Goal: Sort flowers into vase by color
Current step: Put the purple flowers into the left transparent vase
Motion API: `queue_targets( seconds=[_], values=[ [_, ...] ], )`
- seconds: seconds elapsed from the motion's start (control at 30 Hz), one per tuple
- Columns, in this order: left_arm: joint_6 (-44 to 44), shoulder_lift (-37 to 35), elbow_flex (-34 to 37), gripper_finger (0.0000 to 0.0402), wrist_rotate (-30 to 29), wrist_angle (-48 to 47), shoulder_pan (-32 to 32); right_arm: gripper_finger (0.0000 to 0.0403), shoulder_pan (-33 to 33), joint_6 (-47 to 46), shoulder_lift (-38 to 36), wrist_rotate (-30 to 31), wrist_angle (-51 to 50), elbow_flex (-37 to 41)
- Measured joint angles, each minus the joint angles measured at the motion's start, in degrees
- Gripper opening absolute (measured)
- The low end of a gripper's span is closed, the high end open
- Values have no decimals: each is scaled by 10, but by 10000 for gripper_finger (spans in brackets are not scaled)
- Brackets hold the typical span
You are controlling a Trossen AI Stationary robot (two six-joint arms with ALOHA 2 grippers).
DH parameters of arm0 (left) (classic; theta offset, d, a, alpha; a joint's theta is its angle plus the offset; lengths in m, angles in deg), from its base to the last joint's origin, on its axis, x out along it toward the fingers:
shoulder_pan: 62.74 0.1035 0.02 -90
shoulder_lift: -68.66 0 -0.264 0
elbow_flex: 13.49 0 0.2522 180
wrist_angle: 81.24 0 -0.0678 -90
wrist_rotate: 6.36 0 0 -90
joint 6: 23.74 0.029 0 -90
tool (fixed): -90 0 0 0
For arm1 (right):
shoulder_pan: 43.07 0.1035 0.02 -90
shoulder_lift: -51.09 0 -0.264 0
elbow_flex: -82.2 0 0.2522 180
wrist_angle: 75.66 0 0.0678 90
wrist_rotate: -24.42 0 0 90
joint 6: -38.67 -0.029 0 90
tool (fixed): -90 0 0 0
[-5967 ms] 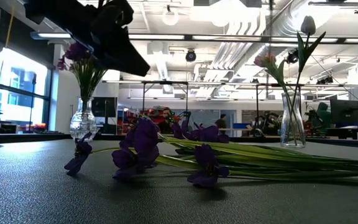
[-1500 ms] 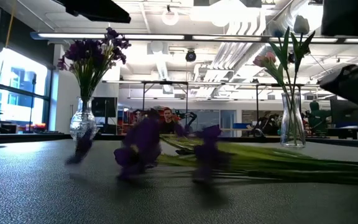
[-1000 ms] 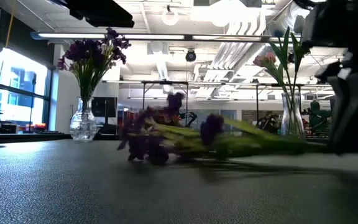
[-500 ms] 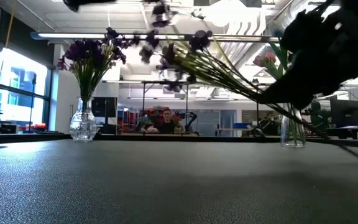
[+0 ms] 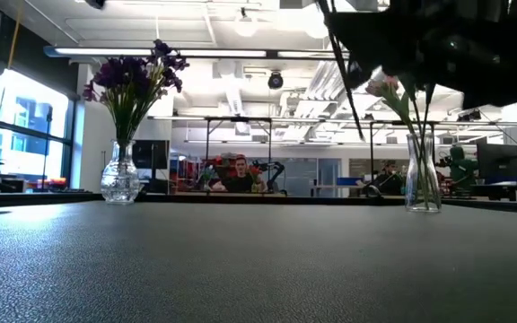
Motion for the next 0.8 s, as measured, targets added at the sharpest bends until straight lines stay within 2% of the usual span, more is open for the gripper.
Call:
queue_targets(
  seconds=[0.1,0.27,0.33,0.47,0.63,0.8],
  values=[
    [23,47,0,184,95,60,41,0,-17,10,19,-40,42,-16],
    [112,133,0,184,265,239,126,0,-20,16,53,-101,34,-61],
    [132,165,0,184,310,298,155,0,-17,16,65,-132,31,-72],
    [155,202,0,184,337,365,192,0,-10,11,74,-149,31,-83],
    [231,220,0,184,367,390,215,0,-10,10,74,-150,31,-84],
    [216,220,-11,191,373,419,239,0,-10,8,74,-150,24,-84]
  ],
)
